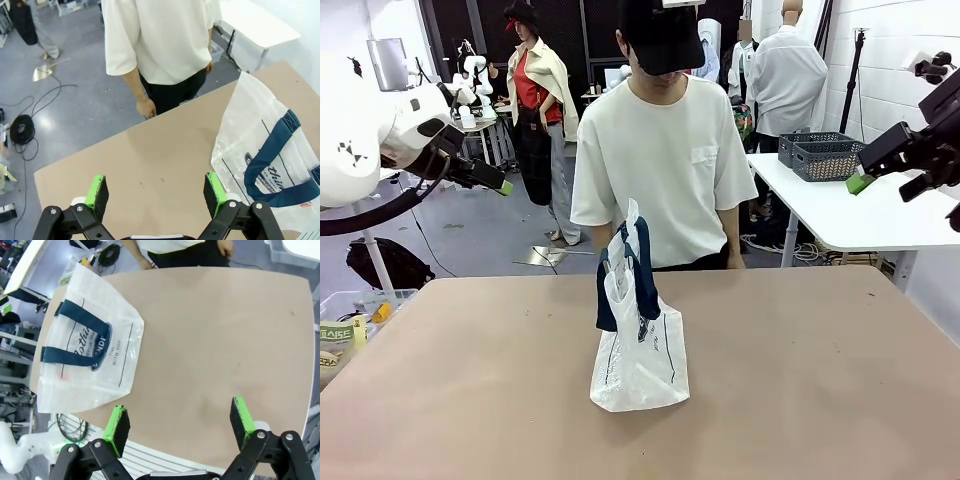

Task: Transfer purchased items from the store into the shopping bag.
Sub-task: Open the Reusable shopping bag in the center of the table.

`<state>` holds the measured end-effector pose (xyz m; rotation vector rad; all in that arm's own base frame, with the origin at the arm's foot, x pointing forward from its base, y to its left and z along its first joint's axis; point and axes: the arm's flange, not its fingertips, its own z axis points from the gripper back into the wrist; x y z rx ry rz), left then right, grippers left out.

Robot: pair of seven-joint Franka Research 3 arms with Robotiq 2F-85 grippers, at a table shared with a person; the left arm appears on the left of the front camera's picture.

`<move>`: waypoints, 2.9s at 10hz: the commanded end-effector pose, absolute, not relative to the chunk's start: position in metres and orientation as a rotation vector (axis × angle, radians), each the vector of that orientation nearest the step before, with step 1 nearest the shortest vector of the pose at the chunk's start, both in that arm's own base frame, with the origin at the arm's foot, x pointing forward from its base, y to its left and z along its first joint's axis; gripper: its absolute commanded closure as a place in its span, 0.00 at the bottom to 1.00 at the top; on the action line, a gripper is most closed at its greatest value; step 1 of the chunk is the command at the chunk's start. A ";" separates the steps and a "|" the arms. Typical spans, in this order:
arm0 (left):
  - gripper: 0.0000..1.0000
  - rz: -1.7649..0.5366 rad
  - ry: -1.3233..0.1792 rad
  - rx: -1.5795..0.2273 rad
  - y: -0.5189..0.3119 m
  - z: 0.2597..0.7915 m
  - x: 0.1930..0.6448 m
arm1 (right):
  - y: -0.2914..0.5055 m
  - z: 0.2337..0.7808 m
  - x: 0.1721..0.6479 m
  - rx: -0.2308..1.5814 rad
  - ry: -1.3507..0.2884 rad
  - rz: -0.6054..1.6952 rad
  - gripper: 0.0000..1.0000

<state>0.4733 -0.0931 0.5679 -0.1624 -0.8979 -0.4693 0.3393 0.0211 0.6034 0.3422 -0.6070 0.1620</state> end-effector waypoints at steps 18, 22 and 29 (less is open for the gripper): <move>0.00 -0.566 -0.693 -0.326 -0.300 0.535 0.528 | 0.327 0.563 0.367 0.290 -0.452 0.186 0.00; 0.00 -0.569 -0.656 -0.303 -0.318 0.528 0.545 | 0.356 0.551 0.376 0.273 -0.425 0.204 0.00; 0.00 -0.522 -0.666 -0.325 -0.300 0.536 0.543 | 0.363 0.543 0.381 0.234 -0.419 0.193 0.00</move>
